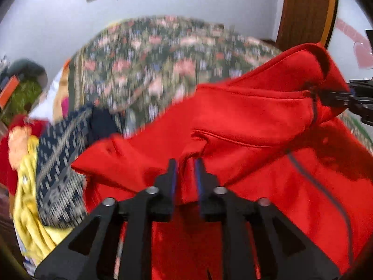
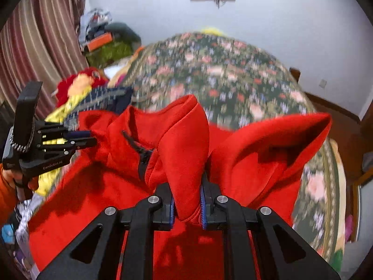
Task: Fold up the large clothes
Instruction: 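Grasp the jacket collar with the left tool while the right tool grasps the hem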
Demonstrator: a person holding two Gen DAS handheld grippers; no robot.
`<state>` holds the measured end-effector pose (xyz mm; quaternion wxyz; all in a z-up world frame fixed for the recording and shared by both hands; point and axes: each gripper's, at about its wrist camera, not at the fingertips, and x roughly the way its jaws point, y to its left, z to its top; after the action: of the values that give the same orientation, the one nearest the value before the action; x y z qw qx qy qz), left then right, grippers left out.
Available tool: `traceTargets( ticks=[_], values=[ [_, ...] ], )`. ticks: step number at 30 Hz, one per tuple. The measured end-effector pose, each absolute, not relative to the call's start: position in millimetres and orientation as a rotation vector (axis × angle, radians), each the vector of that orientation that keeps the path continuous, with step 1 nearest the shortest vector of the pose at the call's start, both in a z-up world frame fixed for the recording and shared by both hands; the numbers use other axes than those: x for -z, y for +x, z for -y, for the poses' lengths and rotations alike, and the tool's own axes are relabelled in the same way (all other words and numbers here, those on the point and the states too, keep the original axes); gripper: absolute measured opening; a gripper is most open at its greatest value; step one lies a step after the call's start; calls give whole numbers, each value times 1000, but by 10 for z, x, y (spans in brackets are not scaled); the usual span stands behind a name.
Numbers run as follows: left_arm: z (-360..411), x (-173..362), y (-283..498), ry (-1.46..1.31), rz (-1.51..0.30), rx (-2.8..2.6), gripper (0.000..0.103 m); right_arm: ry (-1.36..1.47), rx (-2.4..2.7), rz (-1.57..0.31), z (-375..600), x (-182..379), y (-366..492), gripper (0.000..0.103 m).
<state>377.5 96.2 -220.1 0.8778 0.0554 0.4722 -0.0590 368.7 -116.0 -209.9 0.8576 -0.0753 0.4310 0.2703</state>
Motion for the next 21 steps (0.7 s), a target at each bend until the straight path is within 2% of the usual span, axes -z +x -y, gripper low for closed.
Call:
traceTargets(
  ticks=[2, 3, 4, 6, 7, 8, 10, 16, 21],
  values=[
    [-1017, 2359, 3701, 92, -1022, 104, 53, -174, -547, -954, 1183, 2218, 3600, 18],
    [-1035, 2425, 3657, 84, -1032, 91, 55, -191, -532, -968, 1189, 2264, 3563, 20],
    [-1041, 2481, 3590, 80, -1039, 82, 56, -217, -511, -979, 1198, 2309, 3517, 26],
    [-1080, 2630, 3540, 72, -1084, 66, 56, -259, -467, -1003, 1231, 2390, 3439, 46],
    [-1093, 2713, 3510, 72, -1105, 55, 58, -277, -450, -1012, 1257, 2422, 3381, 65],
    [-1105, 2741, 3476, 67, -1096, 46, 62, -287, -441, -1010, 1285, 2433, 3324, 74],
    [-1166, 2738, 3399, 36, -1069, 14, 68, -297, -447, -1009, 1369, 2429, 3223, 75],
    [-1384, 2630, 3221, -78, -1073, 7, 68, -226, -486, -1041, 1654, 2276, 3007, 75],
    [-1474, 2292, 3076, -17, -1013, -40, 68, -140, -491, -1030, 1833, 2056, 3011, 75]
  ],
)
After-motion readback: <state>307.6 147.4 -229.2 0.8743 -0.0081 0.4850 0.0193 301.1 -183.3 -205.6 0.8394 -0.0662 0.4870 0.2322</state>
